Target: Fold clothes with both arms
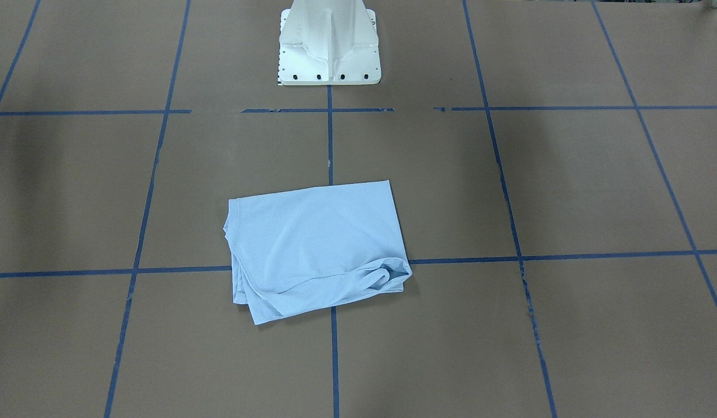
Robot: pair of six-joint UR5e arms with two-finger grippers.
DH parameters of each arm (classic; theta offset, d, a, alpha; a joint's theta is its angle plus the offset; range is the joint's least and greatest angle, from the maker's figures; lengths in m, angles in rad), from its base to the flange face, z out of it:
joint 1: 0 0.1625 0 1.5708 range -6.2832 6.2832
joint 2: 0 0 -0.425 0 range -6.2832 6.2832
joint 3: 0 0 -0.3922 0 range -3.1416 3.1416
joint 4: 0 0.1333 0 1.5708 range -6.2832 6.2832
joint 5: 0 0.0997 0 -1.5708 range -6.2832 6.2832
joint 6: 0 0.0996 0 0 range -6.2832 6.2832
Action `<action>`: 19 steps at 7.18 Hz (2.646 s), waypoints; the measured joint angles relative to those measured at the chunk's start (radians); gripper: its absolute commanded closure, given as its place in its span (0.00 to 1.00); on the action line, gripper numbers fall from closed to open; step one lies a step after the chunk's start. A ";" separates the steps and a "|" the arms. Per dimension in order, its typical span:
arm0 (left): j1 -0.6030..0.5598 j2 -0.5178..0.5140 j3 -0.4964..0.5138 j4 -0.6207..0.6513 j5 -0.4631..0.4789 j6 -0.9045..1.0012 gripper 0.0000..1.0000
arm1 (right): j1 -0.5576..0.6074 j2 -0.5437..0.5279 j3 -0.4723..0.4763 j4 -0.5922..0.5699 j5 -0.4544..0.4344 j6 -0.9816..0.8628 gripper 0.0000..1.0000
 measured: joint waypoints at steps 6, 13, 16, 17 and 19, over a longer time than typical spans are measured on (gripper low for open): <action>-0.002 0.078 0.079 -0.154 -0.075 0.031 0.00 | 0.000 -0.017 -0.071 0.124 0.007 0.001 0.00; -0.003 0.121 -0.043 -0.161 -0.081 0.020 0.00 | 0.000 -0.120 0.079 0.137 0.027 0.004 0.00; -0.003 0.117 -0.079 -0.162 -0.086 0.015 0.00 | -0.001 -0.115 0.061 0.138 0.021 0.006 0.00; -0.003 0.119 -0.083 -0.160 -0.086 0.014 0.00 | -0.001 -0.113 0.059 0.138 0.020 0.006 0.00; -0.004 0.125 -0.080 -0.157 -0.086 0.016 0.00 | -0.001 -0.102 0.055 0.138 0.013 0.004 0.00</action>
